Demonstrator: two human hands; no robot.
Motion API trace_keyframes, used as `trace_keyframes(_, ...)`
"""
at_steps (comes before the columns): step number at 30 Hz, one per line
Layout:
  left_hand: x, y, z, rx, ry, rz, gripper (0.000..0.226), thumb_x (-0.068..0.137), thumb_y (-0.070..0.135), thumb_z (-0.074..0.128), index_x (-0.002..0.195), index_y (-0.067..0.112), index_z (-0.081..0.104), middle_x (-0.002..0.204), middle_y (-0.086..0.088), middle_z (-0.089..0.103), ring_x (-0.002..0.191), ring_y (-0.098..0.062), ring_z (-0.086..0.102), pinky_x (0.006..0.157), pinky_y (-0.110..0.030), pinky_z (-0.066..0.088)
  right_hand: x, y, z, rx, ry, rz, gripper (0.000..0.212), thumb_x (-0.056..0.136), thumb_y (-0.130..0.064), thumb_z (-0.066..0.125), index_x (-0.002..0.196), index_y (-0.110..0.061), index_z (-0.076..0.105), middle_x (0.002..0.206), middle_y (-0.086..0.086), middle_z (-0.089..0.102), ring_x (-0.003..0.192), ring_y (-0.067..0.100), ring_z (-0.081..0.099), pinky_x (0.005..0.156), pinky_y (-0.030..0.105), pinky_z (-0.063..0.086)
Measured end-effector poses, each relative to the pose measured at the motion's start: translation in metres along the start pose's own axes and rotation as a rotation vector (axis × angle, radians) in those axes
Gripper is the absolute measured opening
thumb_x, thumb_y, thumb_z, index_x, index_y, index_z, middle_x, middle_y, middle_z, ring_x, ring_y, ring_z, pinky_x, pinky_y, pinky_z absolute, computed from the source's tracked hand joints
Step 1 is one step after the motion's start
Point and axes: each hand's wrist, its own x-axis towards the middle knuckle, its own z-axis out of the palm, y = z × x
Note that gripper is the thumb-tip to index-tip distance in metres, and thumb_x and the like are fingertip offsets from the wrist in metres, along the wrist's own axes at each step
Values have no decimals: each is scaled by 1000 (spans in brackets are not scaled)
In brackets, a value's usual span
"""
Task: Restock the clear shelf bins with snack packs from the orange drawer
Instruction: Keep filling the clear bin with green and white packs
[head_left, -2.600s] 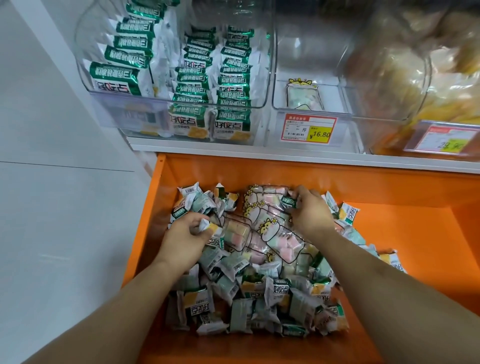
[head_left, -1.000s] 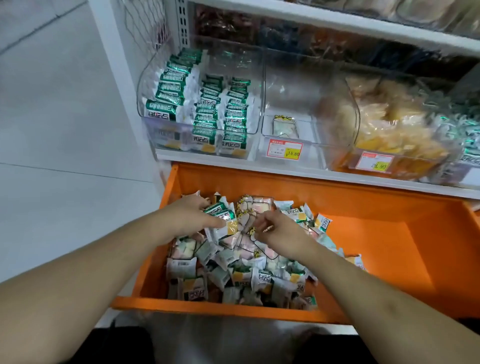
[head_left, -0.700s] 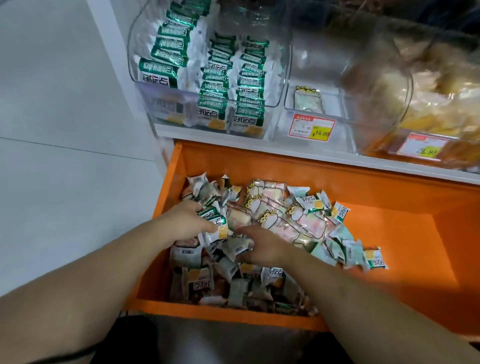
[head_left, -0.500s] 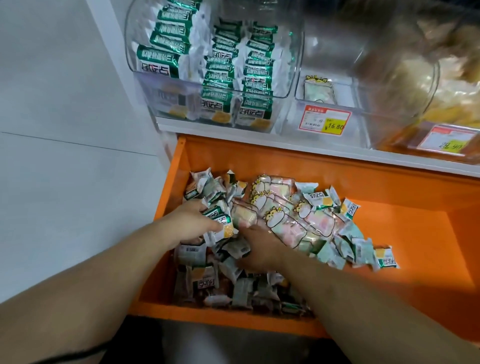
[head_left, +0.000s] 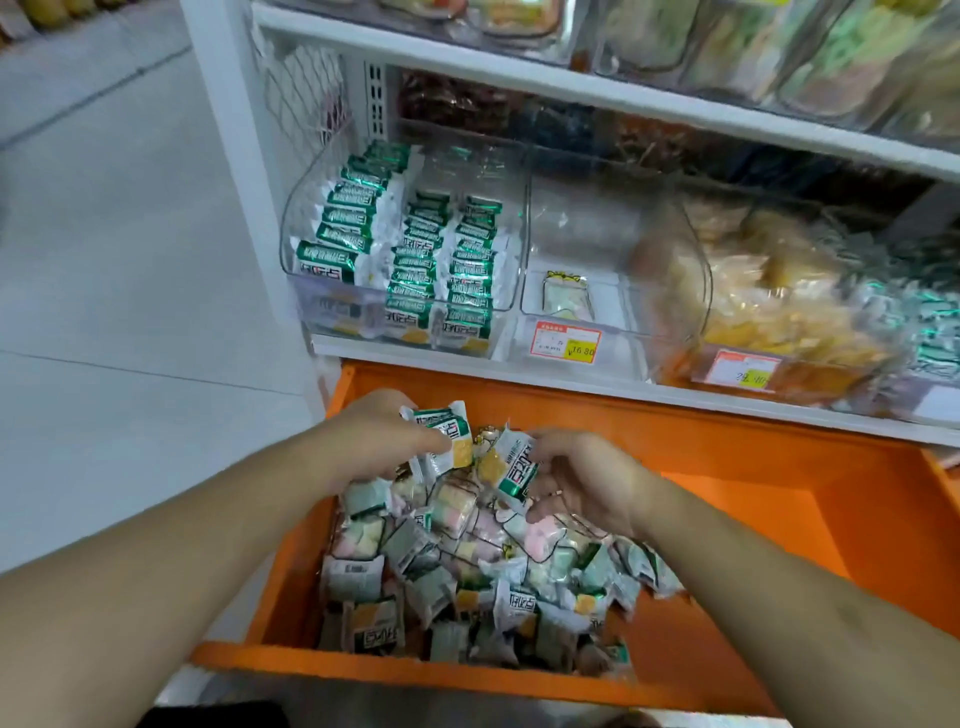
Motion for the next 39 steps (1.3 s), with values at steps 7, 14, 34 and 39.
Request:
trace_keyframes(7,-58,34,-41,-188,-52,114,62,81,40,89,133,28,59,124,1,62,91,-22,75,70,-36,64,-82,-58,10,-391,85,-355,41,88,-15,84,123,-32,72,76,3,55,64,23,56,64,32,46)
trace_keyframes(14,-67,38,-41,-441,-79,144,72,79,36,92,141,22,59,129,-9,64,85,-25,74,68,-38,62,-89,-74,20,-388,157,-593,23,87,-14,85,104,-23,71,100,-2,76,69,22,47,68,37,41)
trace_keyframes(34,-51,54,-31,-570,-300,165,63,81,8,88,135,12,55,111,-17,74,93,-20,70,69,-34,48,-63,-80,34,-780,238,-567,47,96,-44,72,139,-46,53,129,-18,61,100,1,70,93,30,58)
trace_keyframes(39,-49,51,-31,-614,-335,145,113,60,14,85,158,36,33,148,-26,54,115,-29,64,83,-37,49,-63,-79,39,-749,207,-578,54,92,-42,79,139,-42,55,131,-20,61,116,-1,63,102,32,55)
